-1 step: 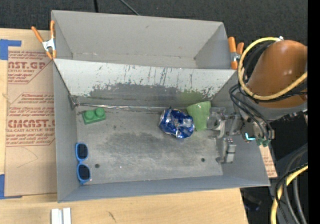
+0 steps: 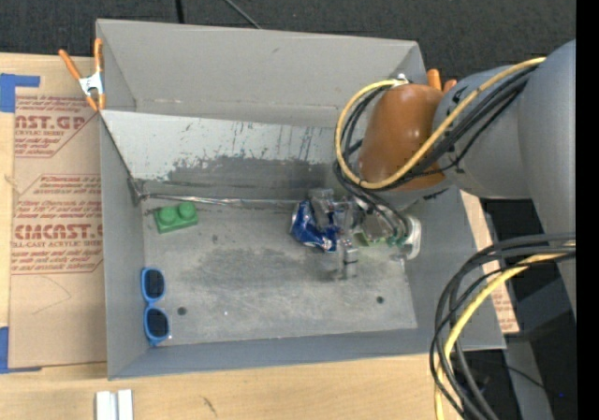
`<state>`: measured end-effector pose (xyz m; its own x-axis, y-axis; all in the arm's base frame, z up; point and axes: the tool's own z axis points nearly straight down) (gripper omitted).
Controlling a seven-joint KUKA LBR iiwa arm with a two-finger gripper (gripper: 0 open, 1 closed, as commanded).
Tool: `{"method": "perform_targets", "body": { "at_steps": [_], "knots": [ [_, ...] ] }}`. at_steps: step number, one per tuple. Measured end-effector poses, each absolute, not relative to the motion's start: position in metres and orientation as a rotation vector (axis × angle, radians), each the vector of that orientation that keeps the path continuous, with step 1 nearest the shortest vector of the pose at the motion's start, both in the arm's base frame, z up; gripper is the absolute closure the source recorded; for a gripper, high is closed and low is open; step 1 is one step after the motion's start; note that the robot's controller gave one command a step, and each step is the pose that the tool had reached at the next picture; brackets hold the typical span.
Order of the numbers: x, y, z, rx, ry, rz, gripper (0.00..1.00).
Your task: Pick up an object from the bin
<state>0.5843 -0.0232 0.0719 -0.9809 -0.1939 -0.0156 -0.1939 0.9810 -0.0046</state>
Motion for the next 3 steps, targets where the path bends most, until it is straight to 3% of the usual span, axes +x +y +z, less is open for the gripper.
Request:
{"method": "perform_targets", "body": {
  "at_steps": [1,2,3],
  "knots": [
    [0.583,-0.020,0.100,-0.113,3.136,0.002,0.00],
    [0.584,-0.015,0.108,0.118,3.136,0.002,0.00],
    [0.589,-0.014,0.077,0.361,3.098,0.002,0.00]
  ]
}}
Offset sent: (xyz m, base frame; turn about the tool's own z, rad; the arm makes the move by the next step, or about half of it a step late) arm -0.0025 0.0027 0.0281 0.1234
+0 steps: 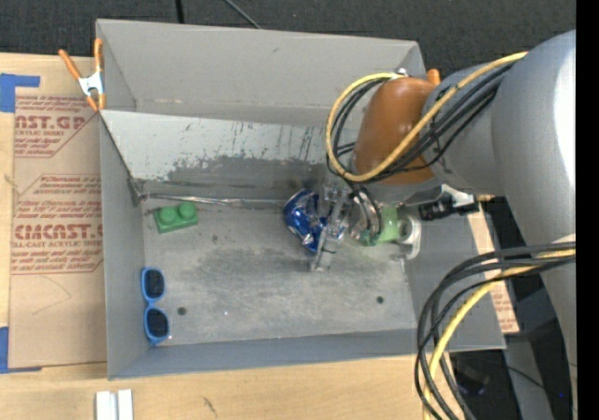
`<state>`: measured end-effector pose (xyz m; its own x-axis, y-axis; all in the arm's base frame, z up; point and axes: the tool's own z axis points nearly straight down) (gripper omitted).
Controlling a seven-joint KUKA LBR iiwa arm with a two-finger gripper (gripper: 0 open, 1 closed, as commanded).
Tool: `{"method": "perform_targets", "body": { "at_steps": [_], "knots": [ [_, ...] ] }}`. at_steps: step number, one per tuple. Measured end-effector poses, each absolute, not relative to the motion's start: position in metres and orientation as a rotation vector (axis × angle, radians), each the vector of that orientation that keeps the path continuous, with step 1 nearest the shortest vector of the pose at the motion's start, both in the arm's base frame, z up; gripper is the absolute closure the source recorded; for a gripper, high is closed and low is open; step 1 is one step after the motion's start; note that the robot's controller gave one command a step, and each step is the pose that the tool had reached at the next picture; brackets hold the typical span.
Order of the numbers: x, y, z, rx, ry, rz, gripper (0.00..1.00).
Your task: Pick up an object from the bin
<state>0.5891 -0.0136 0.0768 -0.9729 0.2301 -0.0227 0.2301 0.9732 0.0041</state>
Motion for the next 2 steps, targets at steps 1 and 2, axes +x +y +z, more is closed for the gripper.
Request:
{"method": "perform_targets", "body": {
  "at_steps": [1,2],
  "knots": [
    [0.5863,-0.0016,0.0743,0.783,3.030,0.005,0.00],
    [0.5875,-0.0017,0.0755,0.780,3.026,0.005,1.00]
  ]
}}
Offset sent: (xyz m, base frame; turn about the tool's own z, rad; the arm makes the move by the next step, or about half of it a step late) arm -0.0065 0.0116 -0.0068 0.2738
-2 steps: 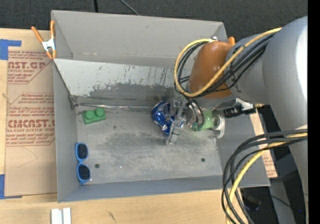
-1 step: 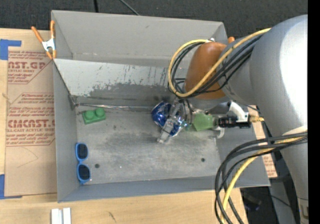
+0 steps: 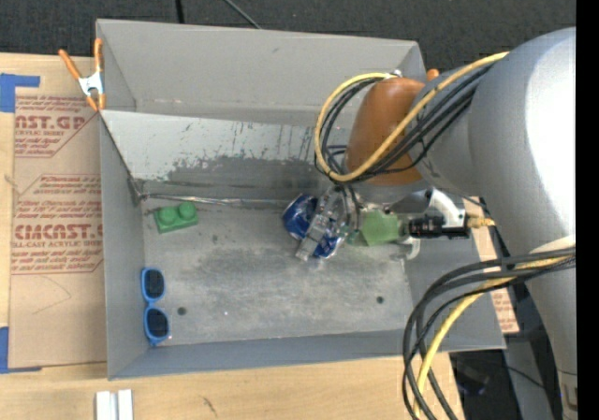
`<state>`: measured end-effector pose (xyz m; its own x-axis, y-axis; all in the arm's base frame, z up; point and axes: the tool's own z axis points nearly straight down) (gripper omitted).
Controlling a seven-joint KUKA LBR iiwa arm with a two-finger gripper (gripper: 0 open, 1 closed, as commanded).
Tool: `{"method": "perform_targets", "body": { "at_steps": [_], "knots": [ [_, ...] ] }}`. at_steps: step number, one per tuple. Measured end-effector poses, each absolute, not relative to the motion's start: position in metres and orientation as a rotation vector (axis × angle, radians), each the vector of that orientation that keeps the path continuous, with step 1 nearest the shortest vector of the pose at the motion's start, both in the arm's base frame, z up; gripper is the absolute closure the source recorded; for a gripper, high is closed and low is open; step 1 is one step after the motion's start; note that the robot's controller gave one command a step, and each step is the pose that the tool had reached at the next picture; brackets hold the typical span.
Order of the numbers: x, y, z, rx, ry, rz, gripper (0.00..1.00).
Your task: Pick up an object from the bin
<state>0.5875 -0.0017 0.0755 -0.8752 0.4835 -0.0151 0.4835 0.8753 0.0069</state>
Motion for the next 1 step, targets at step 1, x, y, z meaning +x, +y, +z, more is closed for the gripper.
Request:
{"method": "perform_targets", "body": {
  "at_steps": [1],
  "knots": [
    [0.5893,-0.0014,0.1291,0.781,3.036,0.004,1.00]
  ]
}}
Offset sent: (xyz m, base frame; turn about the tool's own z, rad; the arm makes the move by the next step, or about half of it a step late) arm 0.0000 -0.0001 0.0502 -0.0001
